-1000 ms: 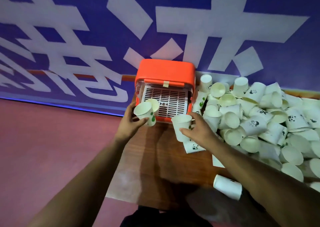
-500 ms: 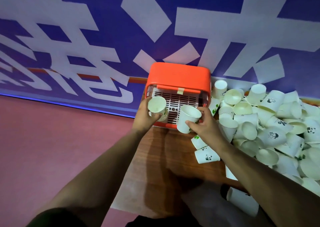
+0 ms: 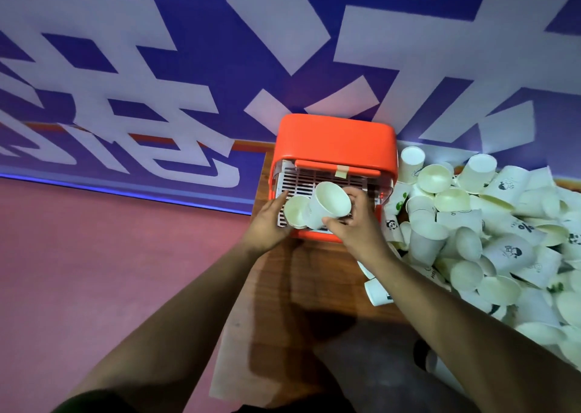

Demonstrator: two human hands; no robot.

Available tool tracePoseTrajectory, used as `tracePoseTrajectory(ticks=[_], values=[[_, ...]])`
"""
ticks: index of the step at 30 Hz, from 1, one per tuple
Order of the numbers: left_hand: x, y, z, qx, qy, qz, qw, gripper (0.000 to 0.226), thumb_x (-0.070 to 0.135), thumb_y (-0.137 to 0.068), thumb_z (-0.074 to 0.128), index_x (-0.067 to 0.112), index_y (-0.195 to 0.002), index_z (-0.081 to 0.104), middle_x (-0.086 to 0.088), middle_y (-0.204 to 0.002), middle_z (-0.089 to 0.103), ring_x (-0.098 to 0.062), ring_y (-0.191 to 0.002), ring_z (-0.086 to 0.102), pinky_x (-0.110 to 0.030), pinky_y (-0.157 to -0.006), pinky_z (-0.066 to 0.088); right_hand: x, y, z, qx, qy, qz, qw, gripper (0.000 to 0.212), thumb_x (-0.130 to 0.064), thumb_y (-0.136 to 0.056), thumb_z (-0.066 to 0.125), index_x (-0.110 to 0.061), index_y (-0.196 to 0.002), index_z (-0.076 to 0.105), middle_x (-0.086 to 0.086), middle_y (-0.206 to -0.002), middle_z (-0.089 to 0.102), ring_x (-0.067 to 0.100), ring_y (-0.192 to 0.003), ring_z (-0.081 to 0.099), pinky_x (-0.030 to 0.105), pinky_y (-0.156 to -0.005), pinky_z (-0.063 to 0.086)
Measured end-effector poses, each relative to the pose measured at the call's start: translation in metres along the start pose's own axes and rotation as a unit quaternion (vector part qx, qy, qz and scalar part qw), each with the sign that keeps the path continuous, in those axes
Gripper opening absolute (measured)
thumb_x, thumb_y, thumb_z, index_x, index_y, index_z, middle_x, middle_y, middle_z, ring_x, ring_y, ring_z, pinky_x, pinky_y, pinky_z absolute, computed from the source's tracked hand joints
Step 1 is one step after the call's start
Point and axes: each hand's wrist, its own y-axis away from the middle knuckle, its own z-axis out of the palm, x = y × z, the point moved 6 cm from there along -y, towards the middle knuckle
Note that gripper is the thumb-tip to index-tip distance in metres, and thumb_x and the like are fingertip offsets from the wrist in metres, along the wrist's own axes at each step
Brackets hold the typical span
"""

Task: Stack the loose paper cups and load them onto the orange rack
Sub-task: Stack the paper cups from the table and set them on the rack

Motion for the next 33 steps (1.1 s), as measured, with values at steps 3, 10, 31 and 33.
tracePoseTrajectory(ticks=[3,10,31,33], values=[[-0.01,0.0,-0.006,0.019,0.077,-0.045,0.996,0.062,0.022,-0.092,0.064,0.02,-0.149,0.039,-0.004,-0.148,0.046,-0.018,-0.136,0.044,-0.043,-0.113,0.038,-0.004,-0.005,0.015,-0.016,0.015,-0.027,0.999,0.065,-0.023,-0.07,0.076,-0.041,-0.122,0.042,-0.011,-0.122,0.057,0.013,-0.114,0.057,0.046,-0.096,0.05],[-0.002,0.005,-0.017,0.026,0.216,-0.056,0.974,0.045,0.043,-0.098,0.054,0.027,-0.141,0.053,0.01,-0.143,0.053,-0.001,-0.131,0.046,-0.021,-0.11,0.034,0.0,-0.015,0.041,-0.026,0.112,-0.043,0.992,0.068,-0.013,-0.076,0.077,-0.027,-0.133,0.041,-0.009,-0.129,0.053,0.009,-0.115,0.051,0.013,-0.089,0.039],[0.018,0.036,-0.007,0.097,0.034,0.084,0.991,0.028,0.015,-0.089,0.065,0.014,-0.117,0.06,0.002,-0.116,0.047,0.002,-0.095,0.053,-0.013,-0.08,0.05,0.039,0.032,-0.008,-0.037,0.223,0.0,0.974,0.054,-0.031,-0.088,0.067,-0.017,-0.136,0.048,0.003,-0.132,0.053,0.017,-0.12,0.054,0.032,-0.098,0.046],[0.032,0.046,0.012,0.069,0.044,0.103,0.991,0.018,0.015,-0.09,0.064,0.014,-0.109,0.063,0.004,-0.114,0.049,0.003,-0.097,0.054,-0.007,-0.076,0.046,0.057,0.056,-0.044,-0.009,0.24,0.013,0.971,0.049,-0.026,-0.086,0.069,-0.014,-0.131,0.052,0.005,-0.127,0.054,0.019,-0.116,0.054,0.03,-0.094,0.044]])
